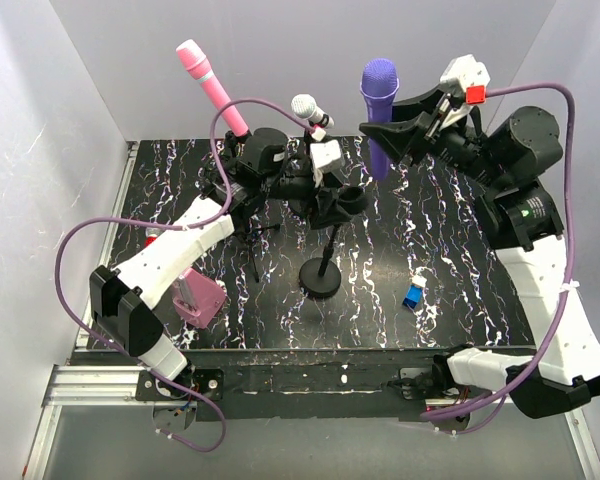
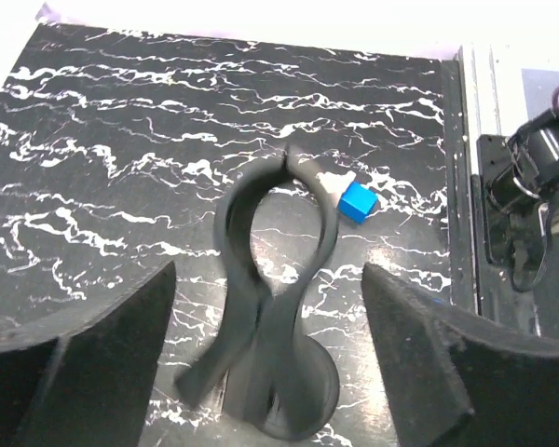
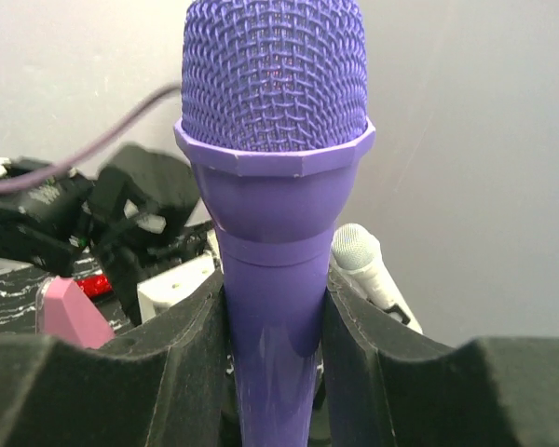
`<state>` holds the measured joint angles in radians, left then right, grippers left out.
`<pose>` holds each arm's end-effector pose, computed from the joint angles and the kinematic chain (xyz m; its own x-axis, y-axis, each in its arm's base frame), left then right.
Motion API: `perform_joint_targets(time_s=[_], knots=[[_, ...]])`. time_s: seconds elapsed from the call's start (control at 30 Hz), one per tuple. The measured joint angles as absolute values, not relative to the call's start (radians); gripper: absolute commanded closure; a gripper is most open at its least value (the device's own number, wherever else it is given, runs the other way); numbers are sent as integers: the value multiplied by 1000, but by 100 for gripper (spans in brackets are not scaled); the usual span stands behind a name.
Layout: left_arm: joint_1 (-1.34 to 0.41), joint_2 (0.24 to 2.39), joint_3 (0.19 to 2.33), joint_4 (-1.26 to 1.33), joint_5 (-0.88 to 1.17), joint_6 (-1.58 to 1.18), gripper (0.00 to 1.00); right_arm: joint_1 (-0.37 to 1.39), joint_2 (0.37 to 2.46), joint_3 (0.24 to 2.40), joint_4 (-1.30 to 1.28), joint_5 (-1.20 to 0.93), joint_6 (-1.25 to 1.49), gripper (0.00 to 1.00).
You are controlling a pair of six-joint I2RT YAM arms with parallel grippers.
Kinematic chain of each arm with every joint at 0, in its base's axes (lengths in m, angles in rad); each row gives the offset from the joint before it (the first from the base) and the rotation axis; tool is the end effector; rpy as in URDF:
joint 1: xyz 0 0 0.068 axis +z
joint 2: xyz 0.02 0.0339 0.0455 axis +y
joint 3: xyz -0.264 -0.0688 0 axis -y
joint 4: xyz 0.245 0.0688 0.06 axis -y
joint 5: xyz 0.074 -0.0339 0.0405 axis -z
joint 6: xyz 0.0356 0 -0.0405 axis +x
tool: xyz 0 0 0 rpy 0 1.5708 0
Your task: Remove the microphone from the stand
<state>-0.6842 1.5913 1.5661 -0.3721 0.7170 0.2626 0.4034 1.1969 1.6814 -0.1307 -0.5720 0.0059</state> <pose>0.2679 -0.2487 0.3922 -0.0440 0.2884 -0.9565 0.9914 0.1308 -0.0062 0.1855 0.1001 0.5625 0.3139 0.1394 -0.9392 -0.7990 0.5732 -0.1820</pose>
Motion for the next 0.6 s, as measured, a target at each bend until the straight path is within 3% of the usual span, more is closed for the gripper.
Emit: perform_joint_targets(time_s=[0.07,0.37,0.6], knots=[[-684,1591,1601,-398,687,262,9,403,1187,1653,-122,-564,8,99],[-683,1591,1895,-444,644,169,7,403,1198,1496,-131,-554,-34,99],[-683,1596,1952,-416,616,33,12,403,1198,1468,-130,-589,-66,99]])
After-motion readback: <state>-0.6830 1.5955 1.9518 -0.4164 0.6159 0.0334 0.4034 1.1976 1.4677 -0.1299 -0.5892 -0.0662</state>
